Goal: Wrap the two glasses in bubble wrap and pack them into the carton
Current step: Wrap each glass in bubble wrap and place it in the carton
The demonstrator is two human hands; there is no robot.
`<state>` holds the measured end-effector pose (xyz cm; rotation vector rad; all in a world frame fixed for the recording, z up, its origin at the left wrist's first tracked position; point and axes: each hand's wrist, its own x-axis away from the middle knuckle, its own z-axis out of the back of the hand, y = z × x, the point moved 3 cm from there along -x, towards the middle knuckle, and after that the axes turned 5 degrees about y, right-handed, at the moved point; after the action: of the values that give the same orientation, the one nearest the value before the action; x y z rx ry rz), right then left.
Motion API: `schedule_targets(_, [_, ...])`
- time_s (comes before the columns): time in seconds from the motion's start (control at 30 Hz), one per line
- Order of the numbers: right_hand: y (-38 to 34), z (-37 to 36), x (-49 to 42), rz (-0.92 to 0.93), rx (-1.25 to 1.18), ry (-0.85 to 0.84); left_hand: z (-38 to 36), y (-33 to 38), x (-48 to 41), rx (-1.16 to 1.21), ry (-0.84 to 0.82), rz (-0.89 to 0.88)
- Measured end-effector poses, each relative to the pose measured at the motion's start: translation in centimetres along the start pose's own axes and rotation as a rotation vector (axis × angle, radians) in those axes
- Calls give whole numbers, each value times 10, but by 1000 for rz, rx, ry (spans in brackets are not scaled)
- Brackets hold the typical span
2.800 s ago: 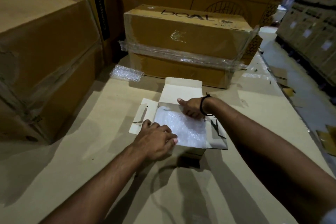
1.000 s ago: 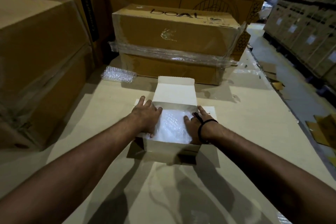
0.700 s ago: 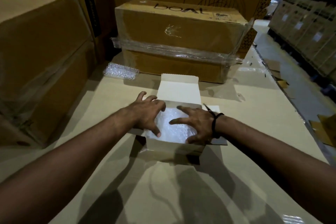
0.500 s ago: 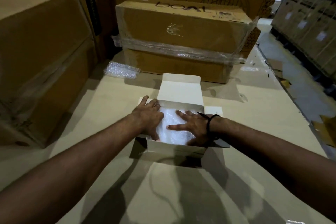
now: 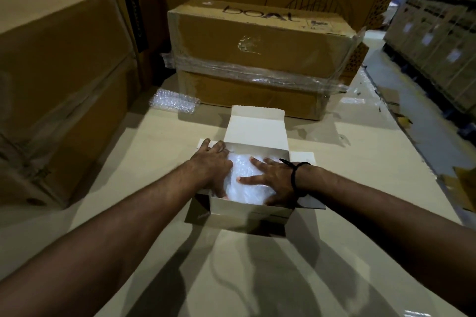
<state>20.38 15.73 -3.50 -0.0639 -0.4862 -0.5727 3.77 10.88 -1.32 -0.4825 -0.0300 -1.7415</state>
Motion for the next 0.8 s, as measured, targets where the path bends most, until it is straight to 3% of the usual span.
schedule_targets(0.07, [-1, 11, 12, -48, -138, 22, 10, -7, 8, 170, 30, 28])
schedule_targets(0.17, [0, 23, 27, -185, -421, 215, 17, -10, 18, 332, 152, 70])
schedule_targets(0.23, [-4, 23, 26, -287, -387, 213, 8, 0, 20, 197, 120, 59])
schedule_targets(0.37, [-18, 14, 3, -392, -271, 24, -12, 13, 11, 15, 117, 72])
schedule_targets(0.53, [-24, -1, -10, -493, -262, -84, -18, 15, 9, 38, 113, 107])
schedule_targets(0.8, [-31, -6, -7, -570, -305, -46, -12, 13, 17, 133, 116, 97])
